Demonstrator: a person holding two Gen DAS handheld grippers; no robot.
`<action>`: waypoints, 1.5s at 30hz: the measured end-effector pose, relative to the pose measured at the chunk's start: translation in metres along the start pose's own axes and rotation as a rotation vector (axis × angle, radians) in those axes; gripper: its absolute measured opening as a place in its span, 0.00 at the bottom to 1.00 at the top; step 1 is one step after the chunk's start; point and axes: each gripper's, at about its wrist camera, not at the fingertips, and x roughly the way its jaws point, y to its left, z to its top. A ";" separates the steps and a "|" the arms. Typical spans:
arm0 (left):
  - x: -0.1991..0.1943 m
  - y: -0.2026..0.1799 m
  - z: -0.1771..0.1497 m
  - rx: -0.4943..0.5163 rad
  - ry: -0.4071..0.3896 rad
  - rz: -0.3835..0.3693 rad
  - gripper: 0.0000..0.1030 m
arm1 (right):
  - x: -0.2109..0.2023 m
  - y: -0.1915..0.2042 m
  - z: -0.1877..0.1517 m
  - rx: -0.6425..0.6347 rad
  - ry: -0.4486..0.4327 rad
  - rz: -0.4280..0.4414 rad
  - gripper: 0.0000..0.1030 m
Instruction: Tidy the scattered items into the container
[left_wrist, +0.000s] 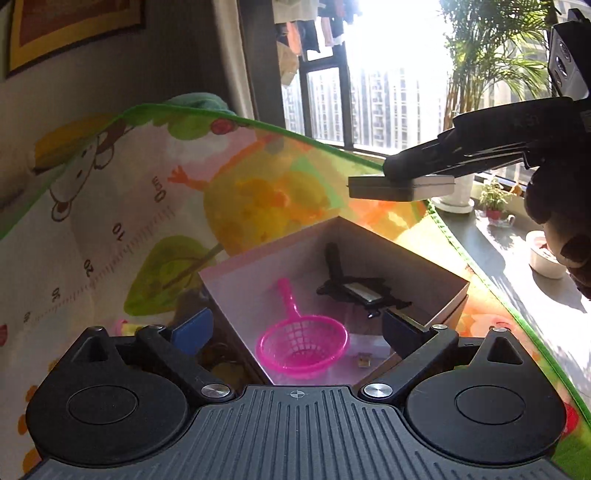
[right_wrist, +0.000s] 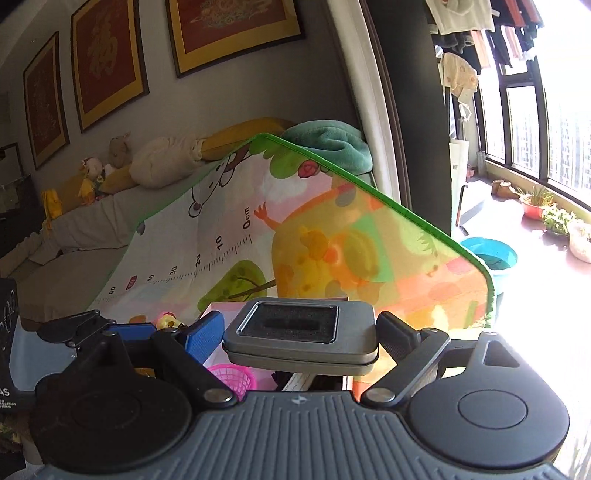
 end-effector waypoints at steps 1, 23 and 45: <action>-0.006 0.002 -0.005 -0.005 0.001 0.005 0.98 | 0.013 0.004 0.003 0.012 0.008 0.012 0.87; -0.095 0.065 -0.141 -0.368 0.162 0.246 1.00 | 0.034 0.174 -0.075 -0.479 0.127 0.025 0.43; -0.124 0.073 -0.148 -0.413 0.158 0.302 1.00 | 0.048 0.234 -0.155 -0.769 0.208 0.012 0.06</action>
